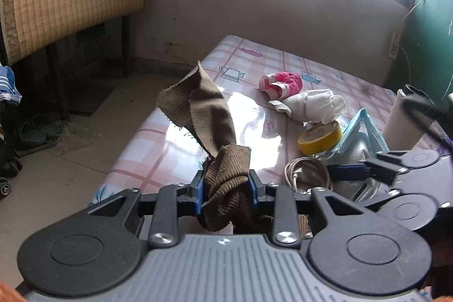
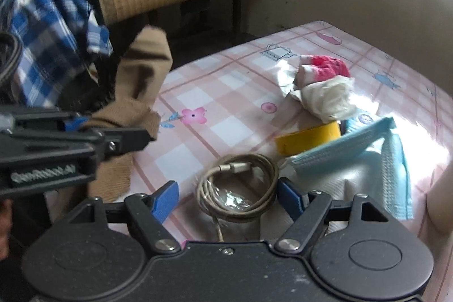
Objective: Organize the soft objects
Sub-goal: 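Grasp the coiled grey cable with the right gripper while the left holds the cloth, then carry the brown cloth and coiled cable with both grippers toward the box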
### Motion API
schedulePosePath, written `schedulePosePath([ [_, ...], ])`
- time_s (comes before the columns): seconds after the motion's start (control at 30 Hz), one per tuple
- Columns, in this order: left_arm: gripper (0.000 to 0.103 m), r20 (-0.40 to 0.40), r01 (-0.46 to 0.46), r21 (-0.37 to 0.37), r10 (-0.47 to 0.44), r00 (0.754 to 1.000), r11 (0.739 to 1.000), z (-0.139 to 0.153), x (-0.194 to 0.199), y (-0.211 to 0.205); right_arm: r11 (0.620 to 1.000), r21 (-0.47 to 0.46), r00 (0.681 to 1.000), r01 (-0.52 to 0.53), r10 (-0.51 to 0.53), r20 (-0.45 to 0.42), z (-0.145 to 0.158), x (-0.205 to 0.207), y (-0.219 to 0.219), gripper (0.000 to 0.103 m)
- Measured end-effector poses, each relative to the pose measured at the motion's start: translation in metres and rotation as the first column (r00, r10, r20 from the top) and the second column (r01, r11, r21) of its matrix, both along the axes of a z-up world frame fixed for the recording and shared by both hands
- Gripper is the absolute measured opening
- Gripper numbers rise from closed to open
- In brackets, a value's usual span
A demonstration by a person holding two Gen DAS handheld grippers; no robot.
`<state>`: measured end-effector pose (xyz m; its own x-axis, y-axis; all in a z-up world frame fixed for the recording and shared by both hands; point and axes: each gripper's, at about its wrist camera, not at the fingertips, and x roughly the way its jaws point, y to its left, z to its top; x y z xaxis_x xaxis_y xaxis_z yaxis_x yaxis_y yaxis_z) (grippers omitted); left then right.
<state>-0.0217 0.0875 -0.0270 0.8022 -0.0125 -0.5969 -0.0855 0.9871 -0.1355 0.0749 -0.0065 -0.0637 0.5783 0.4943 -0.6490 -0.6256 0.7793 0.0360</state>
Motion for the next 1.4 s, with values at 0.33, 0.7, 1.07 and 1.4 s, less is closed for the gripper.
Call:
schedulePosePath([
  [0.33,0.032,-0.008,-0.026,-0.006,0.026,1.0,1.0,-0.001,0.007,0.003,0.997,0.072,0.999,0.019,-0.016,-0.043,-0.002,0.019,0.009,0.081],
  [0.7,0.032,0.013,-0.031,-0.004,0.031,0.999,1.0,0.028,0.019,-0.007,0.974,0.151,0.985,0.169,-0.174,0.018,0.053,0.0,-0.022,0.069],
  [1.07,0.032,0.043,0.039,0.013,-0.04,0.998,0.999,0.072,0.043,-0.047,0.921,0.255,0.948,0.294,-0.314,0.041,0.105,-0.003,-0.083,0.069],
  [1.4,0.032,0.03,0.109,0.03,-0.11,0.994,0.994,0.088,0.06,-0.086,0.881,0.267,0.913,0.391,-0.408,0.008,0.117,0.0,-0.142,0.069],
])
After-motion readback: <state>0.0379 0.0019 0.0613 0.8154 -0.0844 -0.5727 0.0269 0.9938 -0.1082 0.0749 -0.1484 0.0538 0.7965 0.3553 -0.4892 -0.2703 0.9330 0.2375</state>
